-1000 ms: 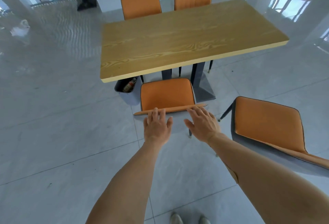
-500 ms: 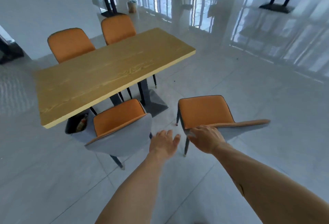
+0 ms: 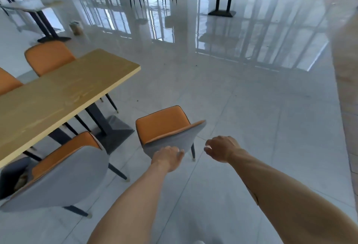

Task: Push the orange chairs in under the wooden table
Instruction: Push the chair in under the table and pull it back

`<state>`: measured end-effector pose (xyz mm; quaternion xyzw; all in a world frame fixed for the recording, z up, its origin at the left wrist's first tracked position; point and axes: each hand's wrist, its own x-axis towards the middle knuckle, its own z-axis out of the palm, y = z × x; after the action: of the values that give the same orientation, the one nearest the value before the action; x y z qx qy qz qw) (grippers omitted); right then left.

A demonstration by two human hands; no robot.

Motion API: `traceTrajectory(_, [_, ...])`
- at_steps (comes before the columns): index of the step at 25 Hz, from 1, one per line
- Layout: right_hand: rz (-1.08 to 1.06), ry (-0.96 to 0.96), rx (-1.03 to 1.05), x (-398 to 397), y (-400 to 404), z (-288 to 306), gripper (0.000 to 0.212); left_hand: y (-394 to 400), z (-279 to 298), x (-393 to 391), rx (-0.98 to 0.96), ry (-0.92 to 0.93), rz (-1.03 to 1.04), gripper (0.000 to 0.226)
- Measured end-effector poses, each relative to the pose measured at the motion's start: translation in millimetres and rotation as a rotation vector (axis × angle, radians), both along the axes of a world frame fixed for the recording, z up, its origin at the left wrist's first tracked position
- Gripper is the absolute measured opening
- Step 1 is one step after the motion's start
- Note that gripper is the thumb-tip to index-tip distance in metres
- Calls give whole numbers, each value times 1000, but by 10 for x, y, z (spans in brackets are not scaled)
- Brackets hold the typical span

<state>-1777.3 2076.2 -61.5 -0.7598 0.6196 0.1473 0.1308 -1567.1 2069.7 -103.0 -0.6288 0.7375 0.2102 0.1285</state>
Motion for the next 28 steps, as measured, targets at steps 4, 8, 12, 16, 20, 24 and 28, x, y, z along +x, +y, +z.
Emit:
traceTrajectory(4, [4,13,-2,-624,-15,-67,43,-96,-58,-522,-11,-33,19,49])
traceTrajectory(8, [59,4,11,-844,-112,-146,42,-134,-34,-719,-46,-69,84,49])
traceTrajectory(12, [127,-25,10,-721,-347,-202,40,-213,-59,-587,-53,-110,113,47])
traceTrajectory(16, [203,-35,-21,-484,-754,-298,40,-440,-155,-334,-67,-177,137,40])
traceTrajectory(20, [252,-79,-65,-251,-1159,-412,35,-723,-221,-148,-185,-89,255,40])
traceTrajectory(24, [284,-129,-72,-51,-1468,-581,31,-932,-397,-17,-175,-73,273,42])
traceTrajectory(28, [343,-146,-33,117,-1635,-798,34,-958,-614,76,-140,-48,292,45])
